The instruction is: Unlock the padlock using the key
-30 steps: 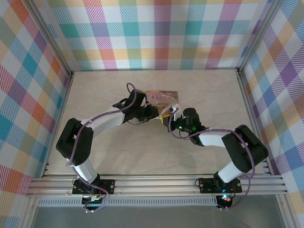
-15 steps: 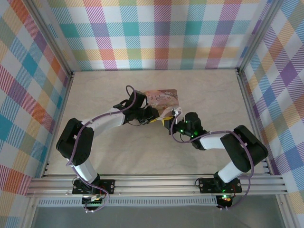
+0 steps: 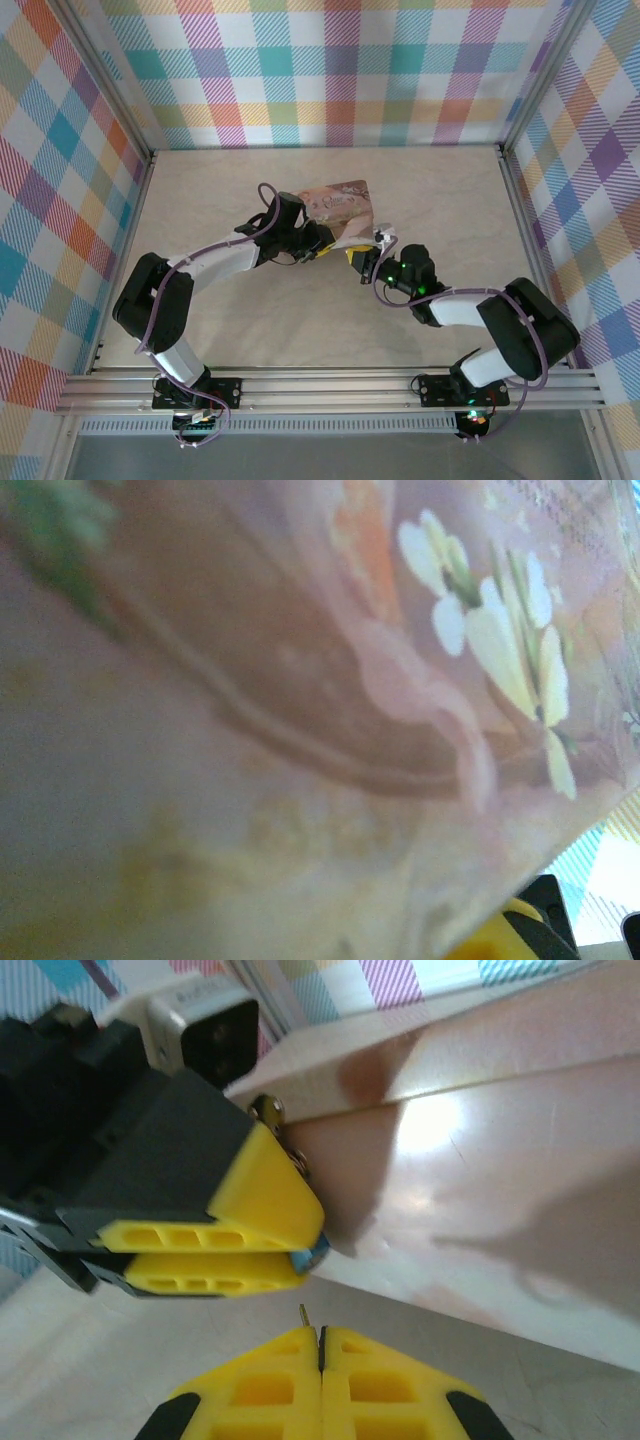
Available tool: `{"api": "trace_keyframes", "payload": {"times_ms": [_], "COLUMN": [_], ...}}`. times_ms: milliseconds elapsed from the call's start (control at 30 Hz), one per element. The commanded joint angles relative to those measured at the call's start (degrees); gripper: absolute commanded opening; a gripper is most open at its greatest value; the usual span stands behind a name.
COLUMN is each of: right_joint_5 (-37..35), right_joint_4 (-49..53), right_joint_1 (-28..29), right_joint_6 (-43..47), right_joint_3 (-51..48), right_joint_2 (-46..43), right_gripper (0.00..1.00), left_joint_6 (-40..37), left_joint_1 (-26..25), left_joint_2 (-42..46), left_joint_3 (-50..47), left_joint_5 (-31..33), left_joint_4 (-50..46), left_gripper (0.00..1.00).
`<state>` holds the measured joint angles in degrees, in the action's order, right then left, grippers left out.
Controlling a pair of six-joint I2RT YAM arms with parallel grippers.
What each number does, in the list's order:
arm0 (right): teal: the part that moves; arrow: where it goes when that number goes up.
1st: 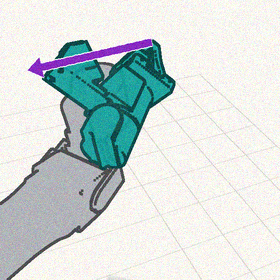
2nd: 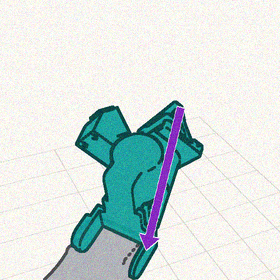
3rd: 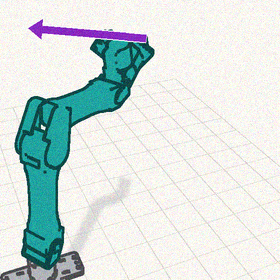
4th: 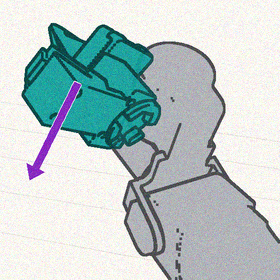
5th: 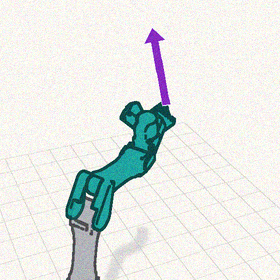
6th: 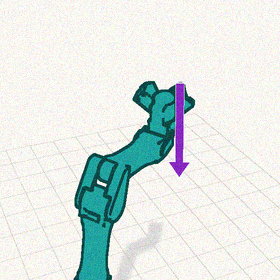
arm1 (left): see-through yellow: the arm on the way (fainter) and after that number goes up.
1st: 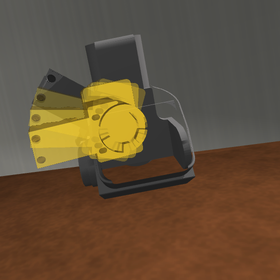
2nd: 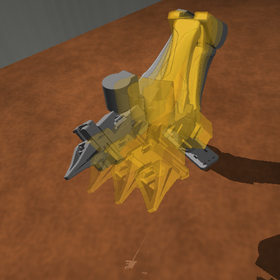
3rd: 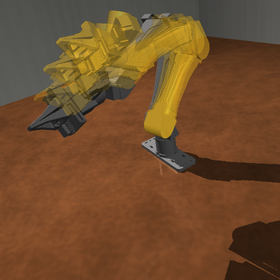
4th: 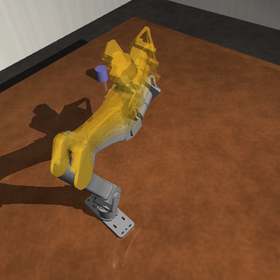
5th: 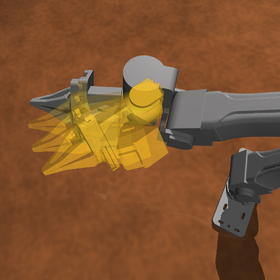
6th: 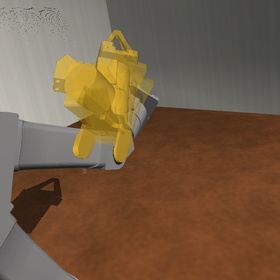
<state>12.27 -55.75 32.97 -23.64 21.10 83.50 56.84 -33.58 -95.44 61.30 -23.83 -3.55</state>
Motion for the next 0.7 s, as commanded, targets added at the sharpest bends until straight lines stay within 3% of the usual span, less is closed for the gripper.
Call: {"api": "trace_keyframes", "payload": {"times_ms": [0, 667], "right_joint_5": [0.8, -0.6], "right_joint_4": [-10.4, -17.0], "right_joint_1": [-0.2, -0.2], "right_joint_6": [-7.8, -8.9], "right_joint_3": [-1.6, -3.0], "right_joint_2": [2.4, 6.4], "right_gripper": [0.0, 0.0], "left_joint_6": [3.8, 4.8], "left_joint_1": [0.4, 0.8], "left_joint_2": [2.5, 2.9], "left_joint_3": [-0.6, -0.7], "left_joint_5": [-3.6, -5.7], "left_joint_4": [5.2, 5.5], "left_gripper": [0.07, 0.07]}}
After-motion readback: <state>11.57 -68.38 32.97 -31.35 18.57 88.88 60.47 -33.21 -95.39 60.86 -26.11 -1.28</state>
